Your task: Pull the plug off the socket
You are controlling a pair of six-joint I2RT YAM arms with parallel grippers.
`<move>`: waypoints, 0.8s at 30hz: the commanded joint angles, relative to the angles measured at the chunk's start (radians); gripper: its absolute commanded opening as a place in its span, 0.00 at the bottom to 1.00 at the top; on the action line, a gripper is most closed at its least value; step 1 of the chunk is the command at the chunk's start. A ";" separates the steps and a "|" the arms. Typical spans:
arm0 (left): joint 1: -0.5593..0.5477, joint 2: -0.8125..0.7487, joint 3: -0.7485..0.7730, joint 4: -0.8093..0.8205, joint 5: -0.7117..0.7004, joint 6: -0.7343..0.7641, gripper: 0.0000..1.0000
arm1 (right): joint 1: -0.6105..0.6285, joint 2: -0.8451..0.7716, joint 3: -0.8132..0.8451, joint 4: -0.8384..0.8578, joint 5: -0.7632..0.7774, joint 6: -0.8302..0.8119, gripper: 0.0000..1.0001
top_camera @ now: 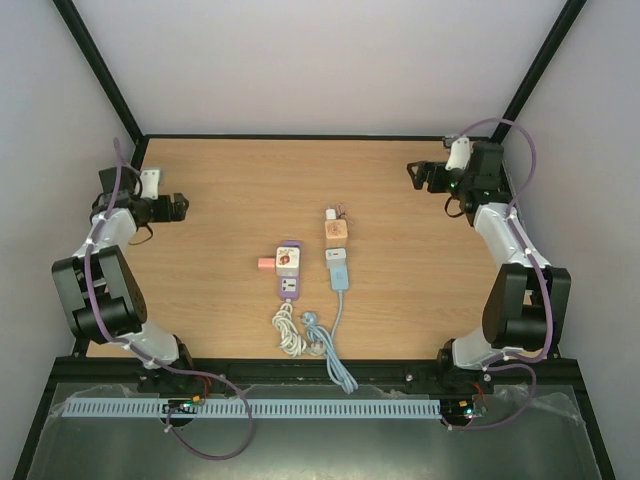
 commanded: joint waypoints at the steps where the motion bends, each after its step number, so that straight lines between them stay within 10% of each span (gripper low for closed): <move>1: -0.007 -0.076 -0.053 0.013 0.044 0.076 0.99 | 0.044 -0.054 -0.001 -0.055 0.015 -0.028 0.98; 11: -0.011 -0.188 -0.108 -0.073 0.167 0.216 1.00 | 0.160 -0.046 0.099 -0.189 -0.079 -0.155 0.98; 24: -0.023 -0.411 -0.202 -0.119 0.264 0.324 1.00 | 0.597 0.080 0.308 -0.460 -0.039 -0.462 0.98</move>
